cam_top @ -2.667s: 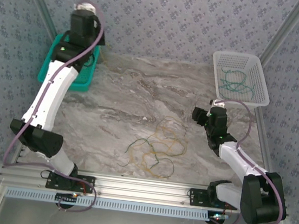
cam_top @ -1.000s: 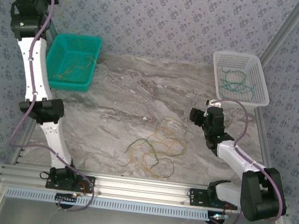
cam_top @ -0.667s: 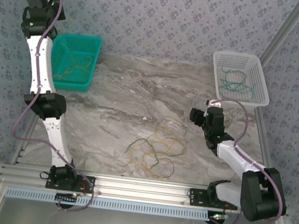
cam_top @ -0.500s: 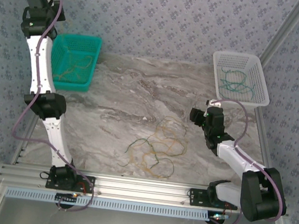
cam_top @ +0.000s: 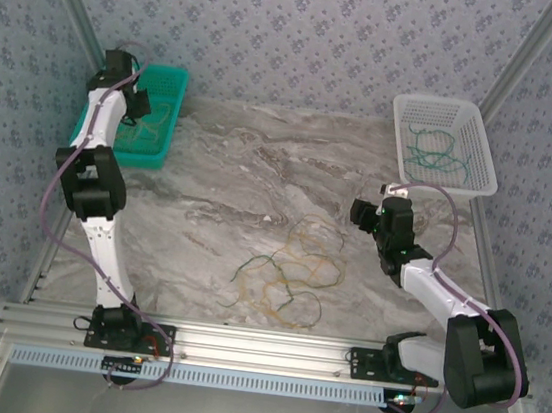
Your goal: Untangle the cables
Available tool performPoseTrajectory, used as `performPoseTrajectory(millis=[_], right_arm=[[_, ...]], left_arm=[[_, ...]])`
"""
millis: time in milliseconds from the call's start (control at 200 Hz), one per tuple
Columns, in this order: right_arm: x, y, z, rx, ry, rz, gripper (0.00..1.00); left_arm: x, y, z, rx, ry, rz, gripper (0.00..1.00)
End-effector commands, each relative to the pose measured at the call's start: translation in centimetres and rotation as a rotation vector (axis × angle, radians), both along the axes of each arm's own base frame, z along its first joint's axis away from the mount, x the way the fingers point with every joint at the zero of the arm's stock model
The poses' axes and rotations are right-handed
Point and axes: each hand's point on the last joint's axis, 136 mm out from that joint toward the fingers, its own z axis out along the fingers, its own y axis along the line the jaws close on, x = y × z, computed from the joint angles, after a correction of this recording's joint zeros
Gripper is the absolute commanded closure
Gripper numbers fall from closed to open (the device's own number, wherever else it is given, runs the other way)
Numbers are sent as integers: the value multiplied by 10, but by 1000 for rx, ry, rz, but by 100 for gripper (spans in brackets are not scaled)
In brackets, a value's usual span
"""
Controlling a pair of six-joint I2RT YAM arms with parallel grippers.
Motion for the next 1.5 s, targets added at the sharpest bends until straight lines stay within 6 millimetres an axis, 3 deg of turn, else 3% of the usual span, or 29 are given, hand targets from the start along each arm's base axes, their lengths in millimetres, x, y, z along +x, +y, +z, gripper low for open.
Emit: performPoseTrajectory(millis=[0,110,270,460,515,620,645,720,805,829,929,1044,1204,1329,1414,1499], right_arm=[[2,2,9,-14,-32,5,32],[2,2,10,-10,-35,8,32],[1,4,12,-3,-45,14,32],[0,5,14,-4,-63,25,32],[0,6,15,-7,-67,29,32],[-1,6,16,-12,-74,29,32],[-1,6,16,-13,-75,28,32],[-1,6,16,-14,-79,29,32],[-2,7,16,-15,-78,32,32],[-1,7,16,-16,-79,32,32],[-2,7,18,-17,-83,33,32],[-2,9,18,-18,-86,43,32],[-5,27,25,-7,-123,142,31],[-9,42,34,-24,-124,216,31],[-11,46,38,3,-8,225,32],[-24,58,23,69,172,266,32]], left_arm=[[-17,-1,19,69,17,72,100],[-23,5,0,75,46,100,100],[-8,13,-27,71,93,91,100],[22,21,-25,101,67,78,96],[28,21,-25,96,66,68,86],[30,21,-5,105,51,70,31],[29,22,1,111,43,77,22],[21,21,27,119,16,89,13],[9,15,61,160,-17,93,11],[4,14,70,168,-27,93,5],[-22,1,93,113,-48,84,4],[-56,-31,109,81,-123,23,4],[-127,-92,120,32,-316,-49,5],[-176,-166,93,-33,-402,-210,14],[-202,-223,66,-121,-405,-369,26],[-229,-277,38,-186,-366,-532,28]])
